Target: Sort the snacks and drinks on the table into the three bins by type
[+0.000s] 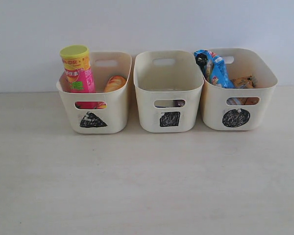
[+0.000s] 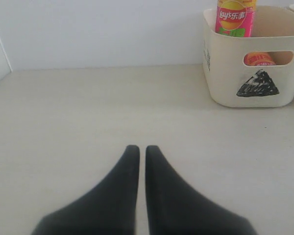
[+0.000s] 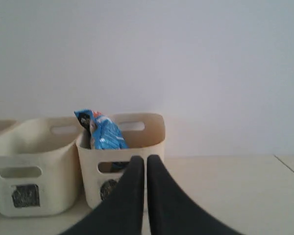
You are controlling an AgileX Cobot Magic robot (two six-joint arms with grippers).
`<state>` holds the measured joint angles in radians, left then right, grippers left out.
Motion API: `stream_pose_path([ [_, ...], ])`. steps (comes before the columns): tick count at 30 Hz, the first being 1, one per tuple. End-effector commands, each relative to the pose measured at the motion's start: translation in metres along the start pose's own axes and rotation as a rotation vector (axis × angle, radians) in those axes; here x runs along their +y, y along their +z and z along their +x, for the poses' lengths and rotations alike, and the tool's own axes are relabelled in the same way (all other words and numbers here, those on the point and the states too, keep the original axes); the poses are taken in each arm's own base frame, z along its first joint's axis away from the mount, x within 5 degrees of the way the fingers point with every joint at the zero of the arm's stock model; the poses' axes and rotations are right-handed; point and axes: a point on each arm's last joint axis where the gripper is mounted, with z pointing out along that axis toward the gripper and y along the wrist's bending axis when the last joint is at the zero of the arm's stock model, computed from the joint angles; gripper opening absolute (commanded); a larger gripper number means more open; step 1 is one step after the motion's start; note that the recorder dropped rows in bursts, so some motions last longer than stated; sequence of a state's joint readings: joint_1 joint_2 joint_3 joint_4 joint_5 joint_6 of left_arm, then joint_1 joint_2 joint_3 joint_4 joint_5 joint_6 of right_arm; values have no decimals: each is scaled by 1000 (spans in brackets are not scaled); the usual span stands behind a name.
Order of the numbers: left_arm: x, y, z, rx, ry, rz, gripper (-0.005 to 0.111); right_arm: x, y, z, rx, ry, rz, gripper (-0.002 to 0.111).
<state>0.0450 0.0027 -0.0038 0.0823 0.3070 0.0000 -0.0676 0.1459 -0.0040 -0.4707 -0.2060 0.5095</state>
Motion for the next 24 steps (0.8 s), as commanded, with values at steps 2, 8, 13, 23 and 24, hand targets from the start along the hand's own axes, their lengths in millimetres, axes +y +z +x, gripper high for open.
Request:
stream_pose_path([
  [2,0,0,-1,-17,14,2,4,-3,-1,9,86,-145,30,0],
  [8,0,0,-1,-17,14,2,4,-7,-10,9,72,-158,86,0],
  [13,0,0,-1,-17,14,2,4,-12,-14,13,111,-144,139,0],
  [23,0,0,-1,-17,14,2,4,-14,-16,20,189,-63,160,0],
  [24,0,0,-1,-17,14,2,4,-13,-16,21,195,-64,151,0],
])
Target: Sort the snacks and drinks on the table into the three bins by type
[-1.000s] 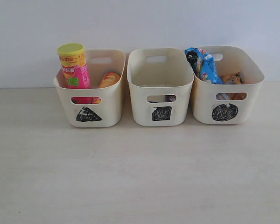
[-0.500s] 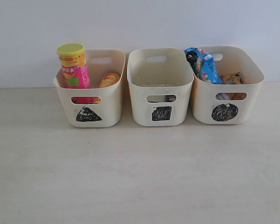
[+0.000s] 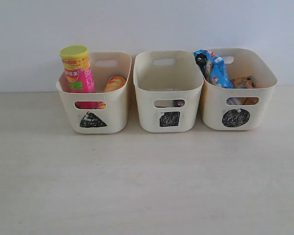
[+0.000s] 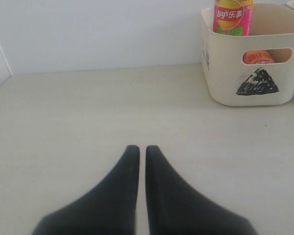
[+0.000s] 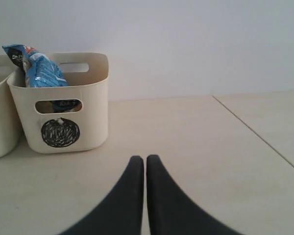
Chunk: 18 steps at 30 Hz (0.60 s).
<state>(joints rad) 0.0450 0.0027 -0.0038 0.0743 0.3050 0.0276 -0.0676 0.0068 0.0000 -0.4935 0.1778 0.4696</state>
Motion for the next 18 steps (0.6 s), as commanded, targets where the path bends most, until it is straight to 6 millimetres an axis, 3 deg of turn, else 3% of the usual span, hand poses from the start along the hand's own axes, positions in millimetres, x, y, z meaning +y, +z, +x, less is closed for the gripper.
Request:
stream_pose_path([
  [1,0,0,0,-15,-4,-1,4,3,-1,1,6,-9,-36,0],
  [10,0,0,0,-15,-4,-1,4,11,-3,16,166,-85,-140,0],
  [18,0,0,0,-15,-4,-1,4,11,-3,16,171,-94,-142,0],
])
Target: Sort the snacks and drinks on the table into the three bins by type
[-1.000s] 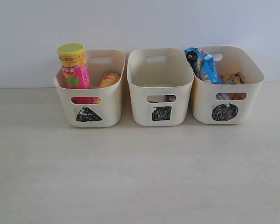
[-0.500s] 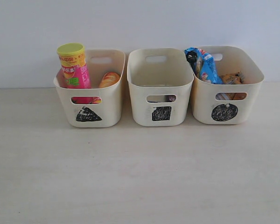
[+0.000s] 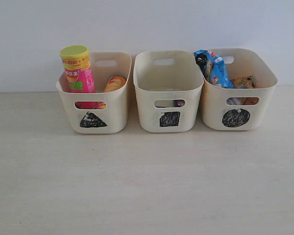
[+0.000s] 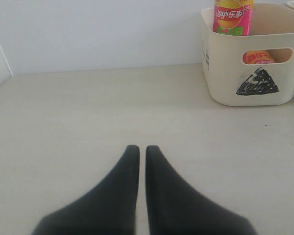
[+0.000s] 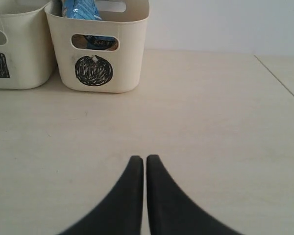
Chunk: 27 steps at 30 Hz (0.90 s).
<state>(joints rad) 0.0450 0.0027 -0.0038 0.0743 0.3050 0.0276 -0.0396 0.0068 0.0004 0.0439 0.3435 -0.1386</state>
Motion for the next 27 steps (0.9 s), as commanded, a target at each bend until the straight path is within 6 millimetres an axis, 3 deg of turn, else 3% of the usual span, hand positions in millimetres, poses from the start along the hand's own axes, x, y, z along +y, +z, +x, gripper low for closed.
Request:
stream_pose_path([
  [1,0,0,0,-15,-4,-1,4,0,-1,0,-6,-4,-5,0],
  [27,0,0,0,-15,-4,-1,4,1,-1,1,10,42,-7,0],
])
